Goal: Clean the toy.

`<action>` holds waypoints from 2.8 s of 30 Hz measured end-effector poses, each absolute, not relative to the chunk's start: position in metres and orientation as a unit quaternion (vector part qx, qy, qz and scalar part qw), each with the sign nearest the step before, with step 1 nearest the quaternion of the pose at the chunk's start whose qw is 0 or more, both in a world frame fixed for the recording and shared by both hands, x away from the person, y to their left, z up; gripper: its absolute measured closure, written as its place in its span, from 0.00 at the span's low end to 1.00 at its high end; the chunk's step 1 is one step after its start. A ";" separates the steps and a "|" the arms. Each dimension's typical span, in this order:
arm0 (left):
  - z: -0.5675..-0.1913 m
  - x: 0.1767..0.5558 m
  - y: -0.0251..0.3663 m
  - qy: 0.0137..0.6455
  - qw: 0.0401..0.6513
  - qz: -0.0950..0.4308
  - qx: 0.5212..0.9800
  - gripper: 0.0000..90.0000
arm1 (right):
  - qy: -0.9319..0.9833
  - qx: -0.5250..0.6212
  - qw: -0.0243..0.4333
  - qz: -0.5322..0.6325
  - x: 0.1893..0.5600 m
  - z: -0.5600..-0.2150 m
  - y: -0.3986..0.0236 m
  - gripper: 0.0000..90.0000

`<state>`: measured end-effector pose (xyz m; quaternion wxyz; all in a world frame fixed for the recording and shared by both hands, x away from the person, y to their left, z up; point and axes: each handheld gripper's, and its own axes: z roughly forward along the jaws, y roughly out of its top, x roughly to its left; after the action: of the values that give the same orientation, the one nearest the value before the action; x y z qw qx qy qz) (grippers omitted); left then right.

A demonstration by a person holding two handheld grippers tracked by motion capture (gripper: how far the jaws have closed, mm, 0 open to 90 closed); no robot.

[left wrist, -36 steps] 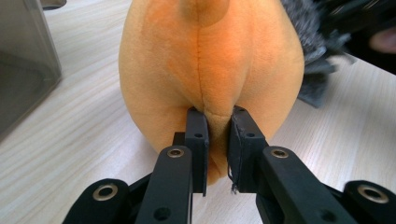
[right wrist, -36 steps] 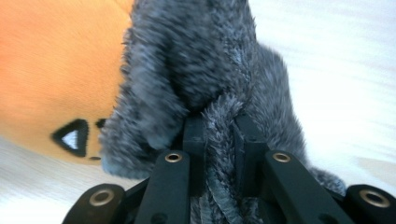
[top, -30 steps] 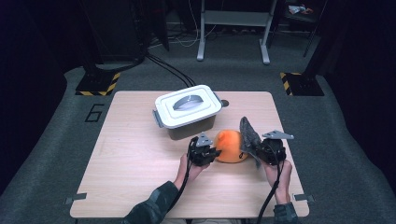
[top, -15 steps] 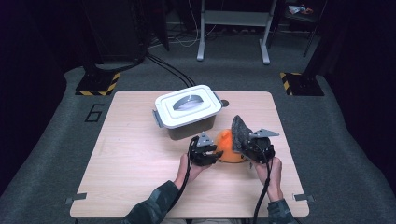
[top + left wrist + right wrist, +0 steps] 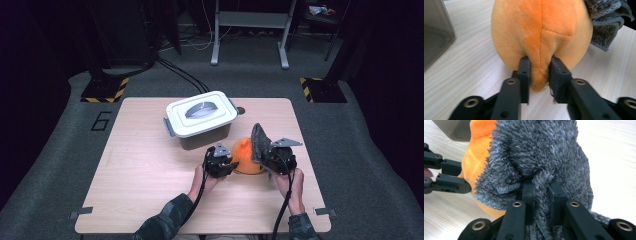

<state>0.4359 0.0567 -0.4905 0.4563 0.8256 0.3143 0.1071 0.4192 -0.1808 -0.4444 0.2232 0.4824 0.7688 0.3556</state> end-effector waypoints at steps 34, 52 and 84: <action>-0.487 0.428 0.056 0.299 0.473 0.112 0.821 0.90 | 0.755 0.518 0.230 0.330 0.422 -0.453 -0.195 0.87; -0.486 0.426 0.059 0.294 0.477 0.114 0.821 0.90 | 0.767 0.459 0.257 0.367 0.399 -0.410 -0.168 0.87; -0.488 0.428 0.062 0.298 0.477 0.110 0.820 0.90 | 0.752 0.541 0.221 0.303 0.428 -0.465 -0.199 0.87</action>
<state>0.4285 0.0618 -0.4883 0.4766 0.8198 0.2977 0.1099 0.4282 -0.1992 -0.4648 0.2210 0.5413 0.7525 0.3033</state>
